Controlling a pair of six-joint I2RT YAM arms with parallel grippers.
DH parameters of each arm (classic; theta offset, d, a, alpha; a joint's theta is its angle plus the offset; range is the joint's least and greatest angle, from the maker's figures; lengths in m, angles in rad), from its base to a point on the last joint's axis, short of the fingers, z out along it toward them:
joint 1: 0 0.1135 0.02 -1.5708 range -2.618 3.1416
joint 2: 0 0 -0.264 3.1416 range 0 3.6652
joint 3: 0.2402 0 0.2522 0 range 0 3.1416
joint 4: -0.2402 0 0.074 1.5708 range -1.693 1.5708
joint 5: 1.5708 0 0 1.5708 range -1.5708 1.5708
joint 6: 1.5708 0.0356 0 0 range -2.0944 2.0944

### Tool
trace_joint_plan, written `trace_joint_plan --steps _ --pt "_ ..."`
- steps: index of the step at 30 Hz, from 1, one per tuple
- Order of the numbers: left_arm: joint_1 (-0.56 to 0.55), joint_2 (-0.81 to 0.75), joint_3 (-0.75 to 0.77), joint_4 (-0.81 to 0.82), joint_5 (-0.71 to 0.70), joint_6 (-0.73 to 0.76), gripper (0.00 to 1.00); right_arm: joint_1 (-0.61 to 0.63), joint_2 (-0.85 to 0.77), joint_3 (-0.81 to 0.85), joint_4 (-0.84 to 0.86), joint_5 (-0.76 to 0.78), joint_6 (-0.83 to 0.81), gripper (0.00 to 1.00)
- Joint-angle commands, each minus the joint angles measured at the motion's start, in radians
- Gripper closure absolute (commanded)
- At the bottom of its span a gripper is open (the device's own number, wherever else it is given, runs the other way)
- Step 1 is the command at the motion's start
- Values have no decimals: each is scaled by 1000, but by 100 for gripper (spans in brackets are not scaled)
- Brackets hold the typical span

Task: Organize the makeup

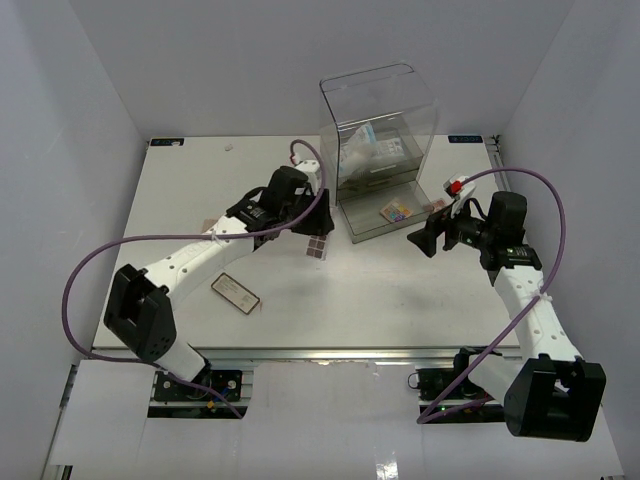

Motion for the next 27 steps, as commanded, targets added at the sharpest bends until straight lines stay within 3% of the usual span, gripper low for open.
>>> trace_joint_plan --steps 1,5,10,18,23,25,27 --pt "-150 74 166 48 -57 307 94 -23 -28 -6 34 -12 11 10" --pt "-247 201 286 46 -188 525 96 -55 -38 -12 41 -11 11 10" --pt "-254 351 453 49 -207 713 95 -88 -43 -19 47 -31 9 10" --pt "-254 599 683 52 -242 910 95 -147 -73 -45 68 -110 0 10" --pt "-246 701 788 67 -241 955 93 -175 -67 -46 70 -123 6 10" --pt "-233 728 814 82 -238 950 87 -181 -67 -46 70 -128 6 10" --pt "-219 742 823 92 -229 926 74 -188 -65 -47 71 -132 8 10"
